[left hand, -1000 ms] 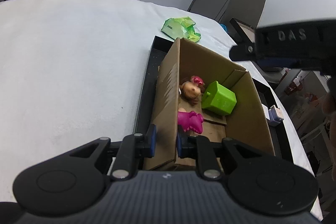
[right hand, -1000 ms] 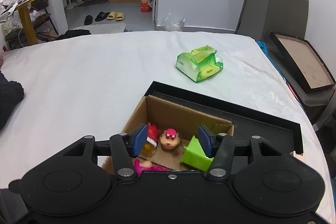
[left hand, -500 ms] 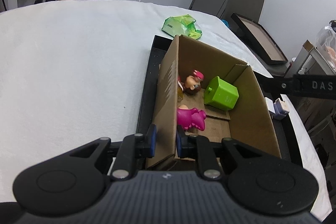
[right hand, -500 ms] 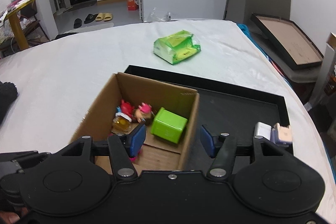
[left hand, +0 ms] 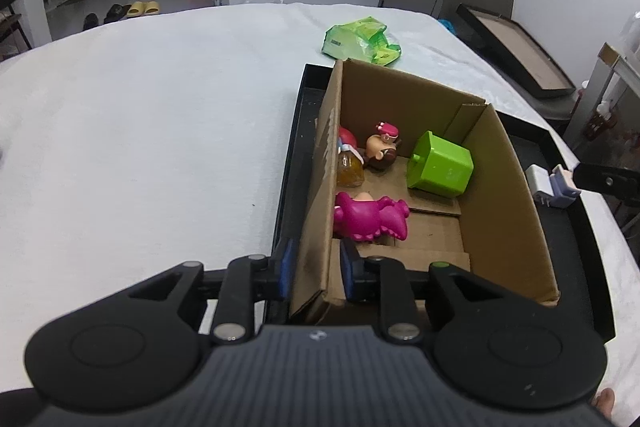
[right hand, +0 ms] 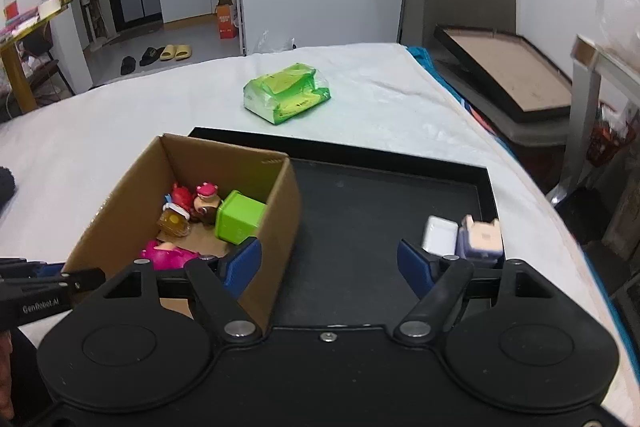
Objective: Organize rigid objects
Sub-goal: 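Move the right gripper to the white phone charger and grasp it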
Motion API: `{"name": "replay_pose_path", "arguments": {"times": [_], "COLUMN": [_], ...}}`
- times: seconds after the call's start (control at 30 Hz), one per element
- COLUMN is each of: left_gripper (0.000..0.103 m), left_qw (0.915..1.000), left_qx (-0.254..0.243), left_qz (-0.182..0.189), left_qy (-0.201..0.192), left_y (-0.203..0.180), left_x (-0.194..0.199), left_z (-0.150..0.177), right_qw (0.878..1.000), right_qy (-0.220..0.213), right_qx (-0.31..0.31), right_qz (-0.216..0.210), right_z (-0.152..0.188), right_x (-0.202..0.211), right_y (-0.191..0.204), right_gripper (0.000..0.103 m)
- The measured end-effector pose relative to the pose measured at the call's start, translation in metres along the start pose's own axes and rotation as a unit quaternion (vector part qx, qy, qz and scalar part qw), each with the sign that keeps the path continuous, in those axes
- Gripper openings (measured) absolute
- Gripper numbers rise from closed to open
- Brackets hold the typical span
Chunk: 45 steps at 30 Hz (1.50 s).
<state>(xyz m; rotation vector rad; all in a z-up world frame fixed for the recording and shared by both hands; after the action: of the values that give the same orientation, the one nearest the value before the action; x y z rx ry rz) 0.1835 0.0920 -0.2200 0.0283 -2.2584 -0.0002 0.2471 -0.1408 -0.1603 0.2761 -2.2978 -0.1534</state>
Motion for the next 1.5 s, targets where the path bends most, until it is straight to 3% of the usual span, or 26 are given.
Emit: {"name": "replay_pose_path", "arguments": {"times": [0.37, 0.73, 0.97, 1.1, 1.5], "left_gripper": [0.038, 0.05, 0.051, 0.051, 0.051], "left_qw": [0.9989, 0.9951, 0.9926, 0.9909, 0.9878], "left_qx": [-0.022, -0.037, -0.037, -0.038, -0.058], "left_qz": [-0.039, -0.089, -0.111, -0.123, -0.137], "left_qy": [0.016, 0.025, 0.032, 0.037, 0.047], "left_y": [-0.013, -0.023, -0.027, -0.028, -0.037], "left_x": [0.005, 0.007, 0.001, -0.004, -0.017], "left_z": [-0.014, -0.025, -0.036, -0.042, -0.056], "right_qw": [0.998, 0.994, 0.994, 0.993, 0.993], "right_qy": [-0.016, -0.035, -0.04, -0.031, 0.001], "right_qx": [-0.053, -0.105, -0.103, -0.11, -0.113], "right_qz": [-0.008, 0.008, 0.017, 0.02, 0.025], "right_z": [0.008, 0.002, -0.002, -0.004, 0.008], "right_x": [-0.005, -0.04, -0.07, -0.089, -0.13], "right_y": [-0.052, -0.094, -0.103, -0.109, -0.115], "right_gripper": [0.074, 0.073, 0.069, 0.059, 0.058]}}
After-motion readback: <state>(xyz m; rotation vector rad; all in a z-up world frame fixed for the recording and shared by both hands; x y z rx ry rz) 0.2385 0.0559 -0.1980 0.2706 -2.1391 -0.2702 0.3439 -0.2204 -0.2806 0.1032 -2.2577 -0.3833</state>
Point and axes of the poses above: each gripper's, at about its wrist camera, not at the fingertips, and x roughly against the way its jaws point, y to its left, z to its underside, the point moved 3 cm from there along -x, roughly the way its jaws point, and after that the axes turned 14 degrees about -x, right-handed, at the moved point
